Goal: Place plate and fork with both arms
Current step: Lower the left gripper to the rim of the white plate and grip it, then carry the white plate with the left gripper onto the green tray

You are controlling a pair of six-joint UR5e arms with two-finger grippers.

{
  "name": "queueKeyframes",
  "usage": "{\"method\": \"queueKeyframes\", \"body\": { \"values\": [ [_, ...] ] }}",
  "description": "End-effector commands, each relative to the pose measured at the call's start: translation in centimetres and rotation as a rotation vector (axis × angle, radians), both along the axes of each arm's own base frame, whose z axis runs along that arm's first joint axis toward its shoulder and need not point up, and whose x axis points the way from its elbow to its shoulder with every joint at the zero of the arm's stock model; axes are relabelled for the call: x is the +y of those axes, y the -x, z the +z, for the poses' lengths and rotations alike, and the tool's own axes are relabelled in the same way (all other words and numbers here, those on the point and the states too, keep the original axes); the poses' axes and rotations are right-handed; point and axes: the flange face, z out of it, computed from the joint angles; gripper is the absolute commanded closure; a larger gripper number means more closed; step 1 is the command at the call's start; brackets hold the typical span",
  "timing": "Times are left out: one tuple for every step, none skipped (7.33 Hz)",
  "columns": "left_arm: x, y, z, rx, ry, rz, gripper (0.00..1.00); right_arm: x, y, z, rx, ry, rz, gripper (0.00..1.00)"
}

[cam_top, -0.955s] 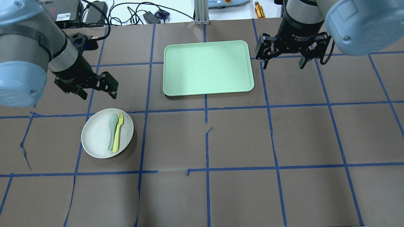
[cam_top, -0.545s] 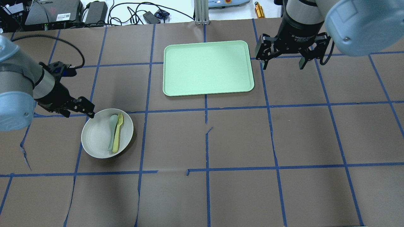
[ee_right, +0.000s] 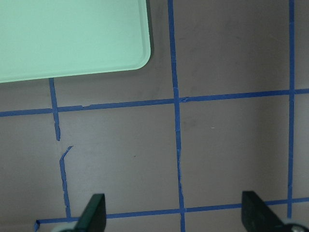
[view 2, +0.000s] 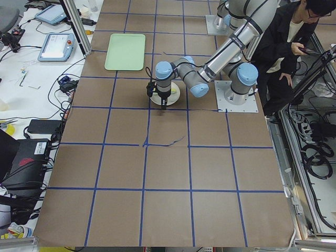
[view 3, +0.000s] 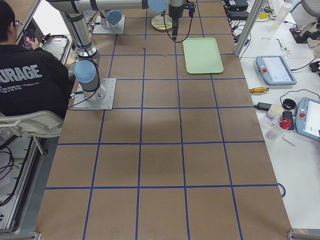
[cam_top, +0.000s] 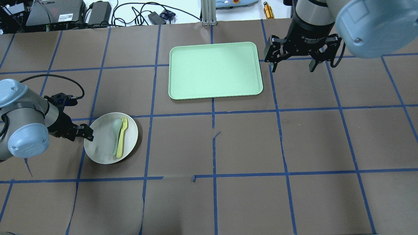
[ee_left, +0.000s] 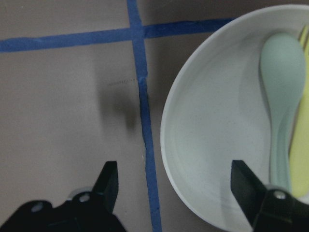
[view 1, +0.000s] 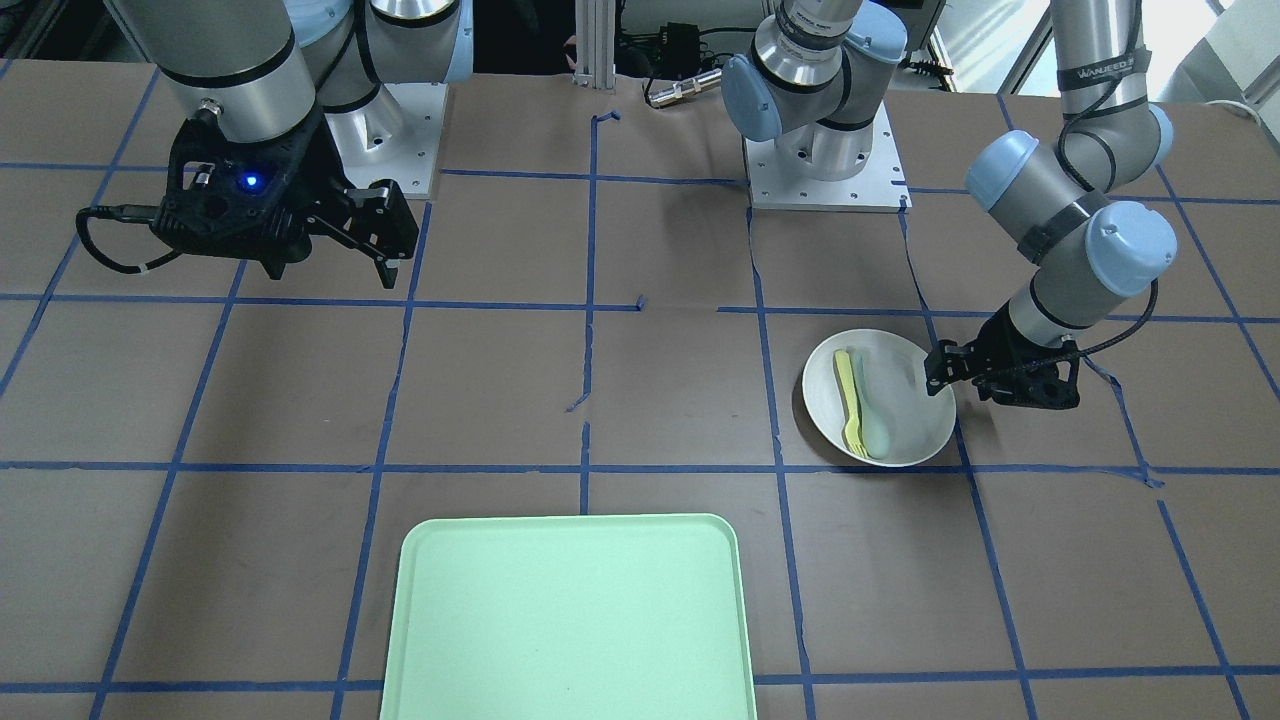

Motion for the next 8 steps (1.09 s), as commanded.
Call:
{"method": "queueKeyframes", "body": {
  "values": [
    [-0.3, -0.2, -0.9, 0.004, -0.004, 0.063, 1.0, 0.0, 0.0, 0.0, 0.0, 0.0, 0.0, 0.0],
    [-0.4, -0.1, -0.9, 0.012, 0.0, 0.076, 1.0, 0.0, 0.0, 0.0, 0.0, 0.0, 0.0, 0.0],
    [-0.6, -0.2, -0.6, 0.013, 0.011, 0.073, 1.0, 0.0, 0.0, 0.0, 0.0, 0.0, 0.0, 0.0],
    [-1.6, 0.4, 0.5, 0.091, 0.066, 0.076, 1.0, 0.0, 0.0, 0.0, 0.0, 0.0, 0.0, 0.0],
    [-2.8, 0.9, 1.9, 0.148, 0.06, 0.069, 1.0, 0.0, 0.0, 0.0, 0.0, 0.0, 0.0, 0.0],
    [-5.1, 1.3, 4.5, 0.234, 0.066, 0.062, 1.0, 0.0, 0.0, 0.0, 0.0, 0.0, 0.0, 0.0],
    [-7.6, 2.6, 6.2, 0.312, 0.054, 0.048, 1.0, 0.0, 0.0, 0.0, 0.0, 0.0, 0.0, 0.0],
    [-10.5, 7.3, 7.6, 0.307, 0.054, 0.04, 1.0, 0.0, 0.0, 0.0, 0.0, 0.0, 0.0, 0.0]
  ]
}}
